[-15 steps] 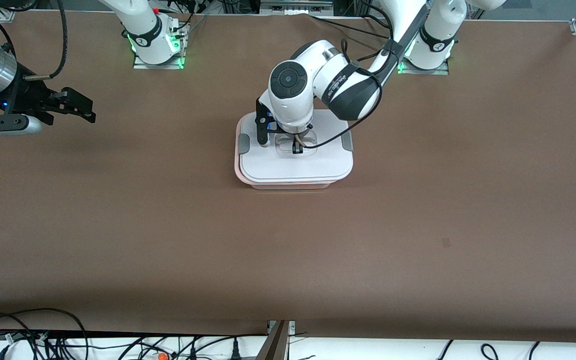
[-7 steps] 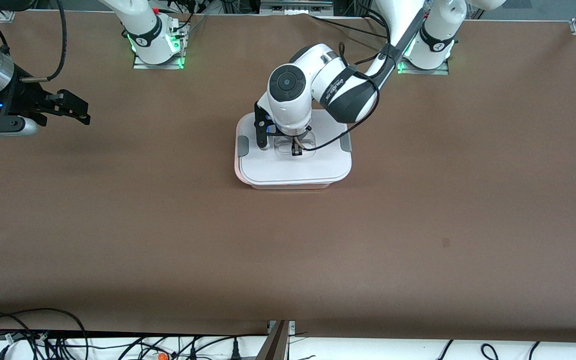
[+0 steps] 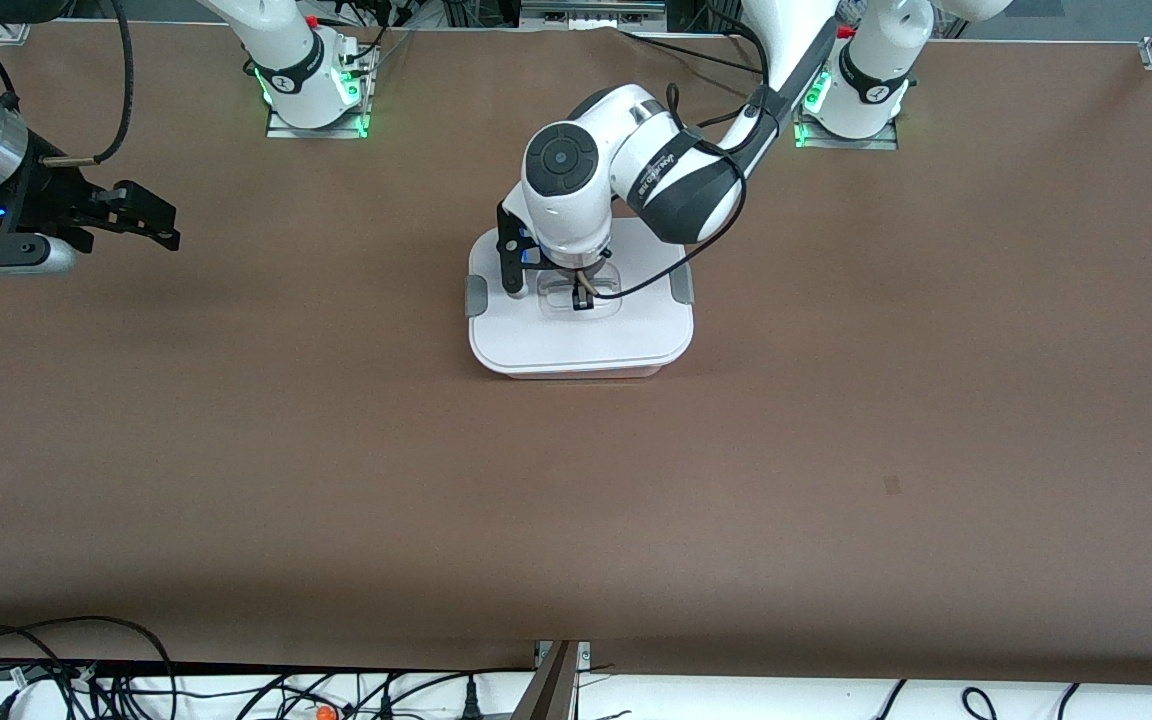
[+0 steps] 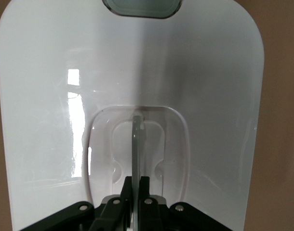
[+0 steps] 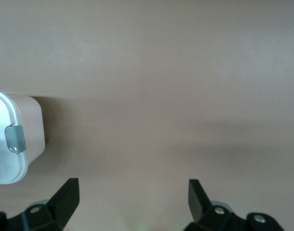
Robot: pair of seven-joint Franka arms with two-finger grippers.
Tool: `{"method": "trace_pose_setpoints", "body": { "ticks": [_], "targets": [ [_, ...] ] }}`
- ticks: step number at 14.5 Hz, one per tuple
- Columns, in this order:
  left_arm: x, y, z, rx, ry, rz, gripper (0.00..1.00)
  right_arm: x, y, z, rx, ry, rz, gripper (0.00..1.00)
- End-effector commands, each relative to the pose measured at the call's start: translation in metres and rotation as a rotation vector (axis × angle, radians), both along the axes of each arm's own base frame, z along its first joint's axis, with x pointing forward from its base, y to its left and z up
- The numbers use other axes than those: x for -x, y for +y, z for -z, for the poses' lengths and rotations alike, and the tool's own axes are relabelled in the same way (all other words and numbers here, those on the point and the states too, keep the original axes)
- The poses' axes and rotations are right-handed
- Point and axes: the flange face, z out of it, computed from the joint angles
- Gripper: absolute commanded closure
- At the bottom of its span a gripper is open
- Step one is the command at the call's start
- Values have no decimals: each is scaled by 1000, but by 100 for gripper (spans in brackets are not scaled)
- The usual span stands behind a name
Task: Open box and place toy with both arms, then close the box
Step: 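Press the lid down onto the box with the left gripper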
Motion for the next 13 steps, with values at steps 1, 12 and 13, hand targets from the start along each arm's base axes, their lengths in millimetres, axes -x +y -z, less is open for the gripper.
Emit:
{"method": "trace_pose_setpoints", "body": {
  "ticks": [1,12,13],
  "targets": [
    [9,-16,4,-21,-32,27,100,-2,3,-6,14,-11,1,0],
    [13,-7,17,-86,-27,76,100,-2,3,-6,15,-13,-1,0],
    [14,-6,19,-88,-25,77,100,-2,1,-6,17,-13,2,0]
  ]
}}
